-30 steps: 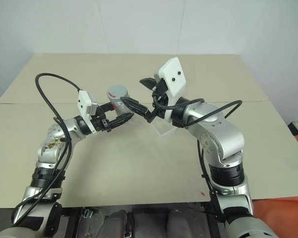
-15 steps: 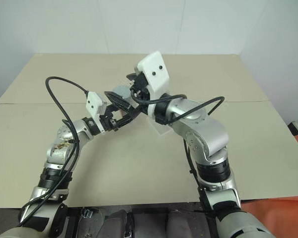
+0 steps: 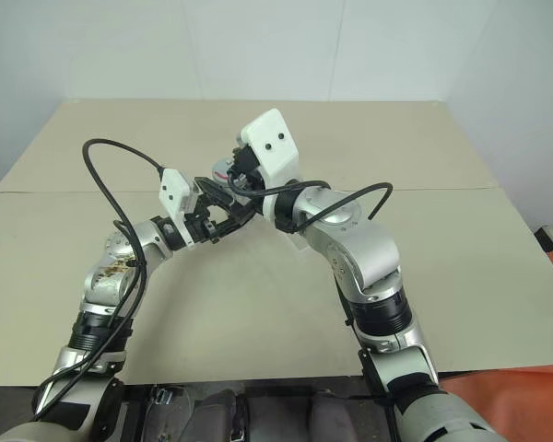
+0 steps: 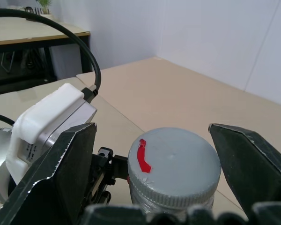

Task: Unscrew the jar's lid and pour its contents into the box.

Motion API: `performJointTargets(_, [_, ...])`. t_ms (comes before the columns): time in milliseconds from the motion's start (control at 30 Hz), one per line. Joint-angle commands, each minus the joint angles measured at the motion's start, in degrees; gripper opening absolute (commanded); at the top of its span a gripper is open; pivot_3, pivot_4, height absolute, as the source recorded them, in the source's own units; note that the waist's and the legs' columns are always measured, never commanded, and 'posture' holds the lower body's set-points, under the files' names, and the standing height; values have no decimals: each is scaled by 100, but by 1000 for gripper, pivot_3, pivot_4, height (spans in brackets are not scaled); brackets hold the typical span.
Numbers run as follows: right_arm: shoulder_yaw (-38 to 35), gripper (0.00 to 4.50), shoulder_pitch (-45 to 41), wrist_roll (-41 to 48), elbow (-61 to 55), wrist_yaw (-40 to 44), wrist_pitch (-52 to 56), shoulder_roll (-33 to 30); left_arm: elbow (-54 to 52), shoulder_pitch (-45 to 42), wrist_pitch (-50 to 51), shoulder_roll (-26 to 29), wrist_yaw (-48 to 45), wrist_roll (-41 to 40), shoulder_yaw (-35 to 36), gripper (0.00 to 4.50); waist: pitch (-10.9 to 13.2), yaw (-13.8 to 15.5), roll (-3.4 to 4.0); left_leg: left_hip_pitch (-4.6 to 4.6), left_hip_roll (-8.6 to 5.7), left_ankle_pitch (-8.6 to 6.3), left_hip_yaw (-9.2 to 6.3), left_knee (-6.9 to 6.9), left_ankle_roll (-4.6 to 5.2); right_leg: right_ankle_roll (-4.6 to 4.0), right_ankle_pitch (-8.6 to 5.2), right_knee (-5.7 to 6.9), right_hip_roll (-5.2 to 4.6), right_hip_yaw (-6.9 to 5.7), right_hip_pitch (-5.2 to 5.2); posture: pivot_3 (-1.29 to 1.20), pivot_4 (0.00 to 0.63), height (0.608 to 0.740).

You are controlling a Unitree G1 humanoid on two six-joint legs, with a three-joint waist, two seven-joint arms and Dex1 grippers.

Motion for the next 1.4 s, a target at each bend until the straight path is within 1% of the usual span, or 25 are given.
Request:
performJointTargets(33, [-30,4487,-150,-76,-4,42,-215,18,-275,-35,-83,33,-74,-53,-20,2857,0,0,0,0,0,0,0,0,0,0,0,-1,0,0,0,0,150,740])
performJointTargets(767, [-39,4487,-139,-170,59,250,-354,14,-338,73,-86,96,-246,-57,-9,2857,0,-2,0,0,0,0,0,-1,0,0,0,0,0,0,-1,0,150,740])
performJointTargets(800, [-62,4114,-133,-134,62,259,-311,30,-343,70,-84,102,-253,-63,-7,2857,0,-1,0,0,0,0,0,-1,0,0,0,0,0,0,-1,0,150,740])
performJointTargets(833, [-61,3885,-124,-139,72,271,-316,29,-346,66,-91,106,-261,-64,-8,2857,0,-2,0,0,0,0,0,-1,0,0,0,0,0,0,-1,0,150,740])
performJointTargets(933, [-54,2907,-120,-154,118,316,-331,13,-352,49,-96,100,-276,-71,-11,2857,0,-2,0,0,0,0,-1,-1,0,0,0,0,0,0,-1,0,150,740])
performJointTargets(967, [-63,2761,-122,-148,133,325,-323,12,-360,52,-103,95,-278,-72,-12,2857,0,-2,0,0,0,0,0,-1,0,0,0,0,0,0,0,0,150,740])
performJointTargets(1100, [-112,2760,-167,-114,226,395,-327,3,-412,95,-160,108,-351,-116,3,2857,0,-2,0,0,0,0,-1,-1,0,0,0,0,0,0,-1,0,150,740])
performJointTargets(1200, [-199,2760,-210,66,309,747,-408,-115,-394,150,-373,159,-712,-286,53,2857,0,-3,0,0,0,0,0,-1,0,0,0,-1,0,0,-1,0,150,740])
performJointTargets(1300, [-266,2760,-193,514,445,1861,-631,-506,-271,143,-646,251,-1320,-545,122,2857,0,8,0,0,0,0,0,-2,1,0,0,-3,0,-1,0,0,150,740])
performJointTargets(1400, [-282,2760,-165,988,597,2942,-744,-850,-209,30,-512,323,-1780,-956,275,2857,0,18,0,0,0,-3,0,0,5,0,0,-9,-1,-3,5,0,150,740])
